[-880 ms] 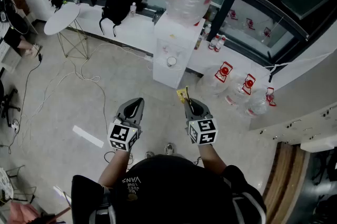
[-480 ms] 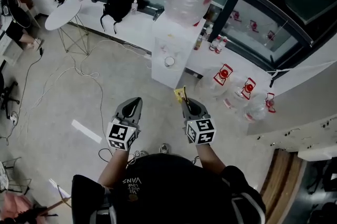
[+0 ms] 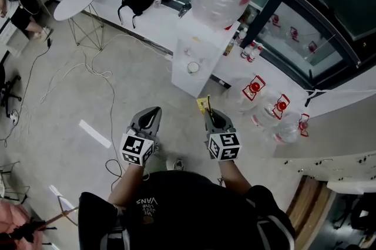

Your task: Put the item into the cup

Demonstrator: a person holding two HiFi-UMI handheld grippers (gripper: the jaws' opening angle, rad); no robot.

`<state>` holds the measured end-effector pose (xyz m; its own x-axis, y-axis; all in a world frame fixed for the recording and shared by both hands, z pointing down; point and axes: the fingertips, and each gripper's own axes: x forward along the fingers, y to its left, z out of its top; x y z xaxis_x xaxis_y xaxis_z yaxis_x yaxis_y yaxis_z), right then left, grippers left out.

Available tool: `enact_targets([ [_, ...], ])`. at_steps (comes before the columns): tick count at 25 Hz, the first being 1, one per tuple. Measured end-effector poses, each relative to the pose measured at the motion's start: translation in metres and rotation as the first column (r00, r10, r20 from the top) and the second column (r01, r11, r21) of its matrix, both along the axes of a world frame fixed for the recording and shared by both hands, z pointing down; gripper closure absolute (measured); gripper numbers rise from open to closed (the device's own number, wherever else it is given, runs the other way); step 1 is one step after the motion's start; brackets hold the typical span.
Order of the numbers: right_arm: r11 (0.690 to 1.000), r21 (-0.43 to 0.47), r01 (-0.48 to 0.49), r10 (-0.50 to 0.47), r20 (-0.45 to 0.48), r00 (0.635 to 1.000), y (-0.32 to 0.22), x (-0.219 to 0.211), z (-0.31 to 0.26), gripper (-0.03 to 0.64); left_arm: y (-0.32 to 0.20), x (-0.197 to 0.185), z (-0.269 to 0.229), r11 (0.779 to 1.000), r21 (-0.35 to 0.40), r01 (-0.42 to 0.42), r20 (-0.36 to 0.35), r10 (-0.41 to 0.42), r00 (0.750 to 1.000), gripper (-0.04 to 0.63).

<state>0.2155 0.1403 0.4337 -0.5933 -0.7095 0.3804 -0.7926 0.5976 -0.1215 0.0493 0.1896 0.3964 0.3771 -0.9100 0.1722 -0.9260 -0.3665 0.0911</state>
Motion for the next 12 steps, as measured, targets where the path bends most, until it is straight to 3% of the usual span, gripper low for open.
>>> enact_targets([
  [7, 0.997, -0.006, -0.083, 0.082, -0.004, 0.997, -0.052, -0.037, -0.002, 0.56, -0.065, -0.037, 0.005, 0.996, -0.02, -0.091, -0.013, 0.091, 0.996, 0.577],
  [12, 0.986, -0.01, -0.168, 0.168, -0.006, 0.986, -0.089, -0.065, 0.0, 0.56, -0.108, -0.065, 0.008, 0.98, -0.036, -0.195, -0.006, 0.195, 0.981, 0.577],
])
